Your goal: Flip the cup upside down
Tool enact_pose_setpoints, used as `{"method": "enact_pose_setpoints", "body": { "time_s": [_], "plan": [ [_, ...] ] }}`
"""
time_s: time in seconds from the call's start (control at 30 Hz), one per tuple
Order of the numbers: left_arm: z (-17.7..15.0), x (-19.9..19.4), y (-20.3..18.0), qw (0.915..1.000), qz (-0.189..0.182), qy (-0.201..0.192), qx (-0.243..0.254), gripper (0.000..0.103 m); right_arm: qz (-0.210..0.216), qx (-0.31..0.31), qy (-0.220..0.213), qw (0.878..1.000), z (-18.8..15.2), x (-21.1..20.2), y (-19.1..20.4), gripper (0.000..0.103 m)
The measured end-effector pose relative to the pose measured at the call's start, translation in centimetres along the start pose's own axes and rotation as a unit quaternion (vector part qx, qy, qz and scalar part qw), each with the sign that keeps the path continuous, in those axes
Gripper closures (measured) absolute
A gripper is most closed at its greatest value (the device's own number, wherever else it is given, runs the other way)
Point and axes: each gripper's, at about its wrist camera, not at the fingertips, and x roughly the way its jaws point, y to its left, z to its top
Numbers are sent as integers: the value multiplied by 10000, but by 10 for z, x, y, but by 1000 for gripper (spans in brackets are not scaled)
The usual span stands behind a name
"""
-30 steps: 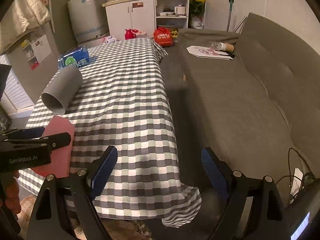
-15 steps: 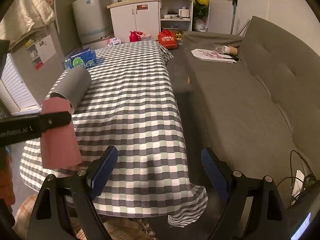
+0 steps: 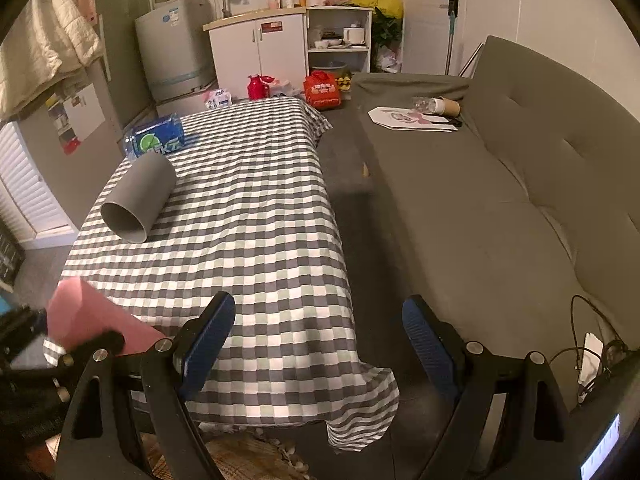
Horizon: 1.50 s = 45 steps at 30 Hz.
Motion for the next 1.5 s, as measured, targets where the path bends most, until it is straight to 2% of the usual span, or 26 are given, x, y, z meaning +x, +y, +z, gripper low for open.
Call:
{"method": "enact_pose_setpoints", "body": {
  "time_s": [0.03, 0.13, 0.17, 0.23, 0.33, 0.43, 0.6, 0.8, 1.07, 1.27, 1.37, 1.5],
  "plan": [
    [0, 1, -1, 10000, 18, 7, 20, 41, 26, -2, -6, 10000, -1, -1, 1, 17],
    [-5, 10, -1, 9997, 144, 196, 69, 30, 61, -29, -28, 10000, -2, -7, 4, 17],
    [-9, 13, -1, 9996, 155, 247, 60, 29, 66, -31, -36, 10000, -3, -8, 5, 17],
    [-14, 19, 2, 9995, 85, 288, -10, 29, 56, -29, -31, 10000, -4, -9, 6, 17],
    [-18, 23, 6, 9997, -138, 202, -71, 36, 50, -19, -14, 10000, -5, -10, 6, 17],
    [-21, 22, 6, 9998, -181, 106, -51, 37, 48, -9, -9, 10000, -6, -11, 6, 17],
    [-14, 14, 11, 9997, -25, -195, -118, 37, 151, 49, 0, 9999, -6, -9, 8, 17],
    [15, 27, 20, 9988, 89, -464, -155, 37, 168, 10, 105, 9998, -7, 1, 14, 17],
    [38, 65, 29, 9985, 143, -453, -275, 37, 129, 35, 256, 9996, -4, 19, 15, 17],
    [36, 66, 32, 9978, 95, -589, -287, 37, 170, -9, 360, 9992, -4, 30, 20, 17],
    [34, 66, 31, 9979, 76, -551, -325, 34, 203, -25, 350, 9992, -3, 30, 22, 17],
    [30, 73, 29, 9994, 64, -120, -325, 31, 217, -13, 322, 9992, -3, 26, 22, 17]
  ]
}}
